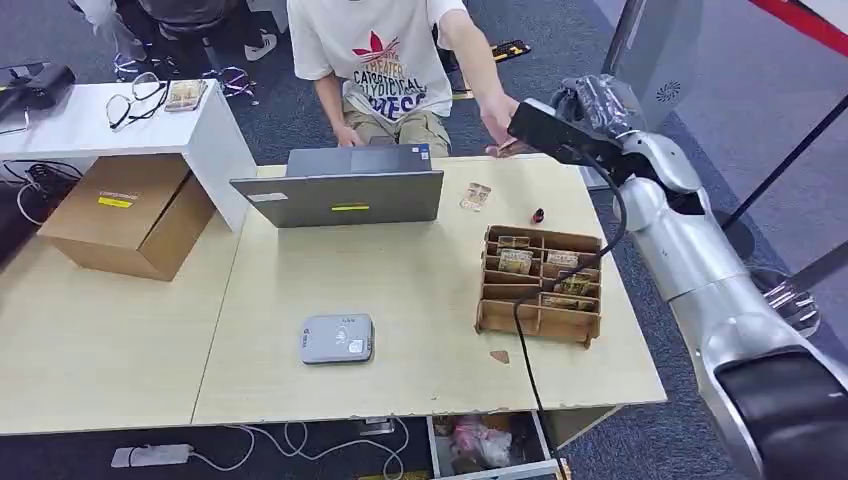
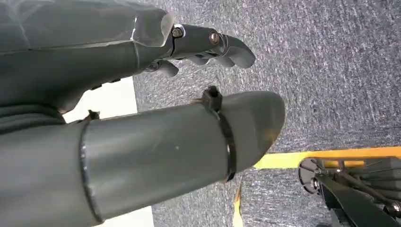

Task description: Pass the card to the sensor for recognition and then transmit it.

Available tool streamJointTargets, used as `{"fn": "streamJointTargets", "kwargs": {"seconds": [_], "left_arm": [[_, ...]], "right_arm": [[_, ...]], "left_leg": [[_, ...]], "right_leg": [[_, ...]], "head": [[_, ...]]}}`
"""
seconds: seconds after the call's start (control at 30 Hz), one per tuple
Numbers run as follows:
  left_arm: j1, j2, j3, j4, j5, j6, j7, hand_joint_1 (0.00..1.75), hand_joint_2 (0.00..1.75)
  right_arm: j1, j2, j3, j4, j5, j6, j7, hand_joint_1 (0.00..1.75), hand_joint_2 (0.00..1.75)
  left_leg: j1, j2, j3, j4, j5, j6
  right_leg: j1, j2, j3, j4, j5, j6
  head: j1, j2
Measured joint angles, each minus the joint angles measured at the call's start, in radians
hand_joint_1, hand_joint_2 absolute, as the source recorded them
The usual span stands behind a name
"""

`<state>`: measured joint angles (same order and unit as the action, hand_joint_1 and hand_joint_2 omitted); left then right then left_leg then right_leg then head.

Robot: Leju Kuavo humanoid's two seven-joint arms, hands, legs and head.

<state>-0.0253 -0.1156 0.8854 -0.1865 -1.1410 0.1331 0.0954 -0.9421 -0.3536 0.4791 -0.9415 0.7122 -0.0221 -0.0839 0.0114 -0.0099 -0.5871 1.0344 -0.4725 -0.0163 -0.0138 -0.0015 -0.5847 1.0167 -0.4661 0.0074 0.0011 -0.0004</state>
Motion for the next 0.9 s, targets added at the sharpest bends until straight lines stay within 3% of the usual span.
{"fn": "streamJointTargets", "kwargs": {"seconds": [0.13, 0.23, 0.27, 0.3, 0.33, 0.9], "left_arm": [[0.000, 0.003, 0.000, 0.000, -0.005, -0.001, 0.000, 0.00, 0.00], [0.000, 0.005, -0.001, 0.000, -0.009, -0.001, 0.000, 0.00, 0.00], [0.000, 0.005, -0.001, 0.000, -0.009, -0.001, 0.000, 0.00, 0.00], [0.000, 0.005, -0.001, 0.000, -0.009, 0.000, -0.005, 0.00, 0.00], [0.000, 0.005, -0.002, 0.000, -0.009, 0.000, -0.011, 0.00, 0.00], [-0.032, -0.036, -0.002, 0.000, 0.019, 0.092, -0.168, 0.00, 0.00]], "right_arm": [[-0.001, 0.001, 0.006, 0.021, 0.009, -0.003, 0.000, 1.47, 1.75], [0.001, 0.002, 0.011, 0.033, 0.011, -0.004, 0.000, 1.31, 1.75], [0.001, 0.003, 0.012, 0.037, 0.012, -0.005, 0.000, 1.15, 1.75], [0.002, 0.003, 0.013, 0.040, 0.015, -0.005, 0.000, 0.21, 1.75], [0.002, 0.004, 0.014, 0.044, 0.018, -0.005, 0.001, 0.00, 1.75], [0.011, 0.037, 0.032, 0.091, 0.047, -0.085, 0.001, 0.00, 1.75]], "left_leg": [[0.000, 0.000, 0.000, 0.000, 0.000, 0.000], [0.000, 0.000, 0.000, 0.000, 0.000, 0.000], [0.000, 0.000, 0.000, 0.000, 0.000, 0.000], [0.000, 0.000, 0.000, 0.000, 0.000, 0.000], [0.000, 0.000, 0.000, 0.000, 0.000, 0.000], [0.000, 0.000, 0.000, 0.000, 0.000, 0.000]], "right_leg": [[0.000, 0.000, 0.000, 0.000, 0.000, 0.000], [0.000, 0.000, 0.000, 0.000, 0.000, 0.000], [0.000, 0.000, 0.000, 0.000, 0.000, 0.000], [0.000, 0.000, 0.000, 0.000, 0.000, 0.000], [0.000, 0.000, 0.000, 0.000, 0.000, 0.000], [0.000, 0.000, 0.000, 0.000, 0.000, 0.000]], "head": [[0.000, 0.000], [0.000, 0.000], [0.000, 0.000], [0.000, 0.000], [0.000, 0.000], [0.000, 0.000]]}}
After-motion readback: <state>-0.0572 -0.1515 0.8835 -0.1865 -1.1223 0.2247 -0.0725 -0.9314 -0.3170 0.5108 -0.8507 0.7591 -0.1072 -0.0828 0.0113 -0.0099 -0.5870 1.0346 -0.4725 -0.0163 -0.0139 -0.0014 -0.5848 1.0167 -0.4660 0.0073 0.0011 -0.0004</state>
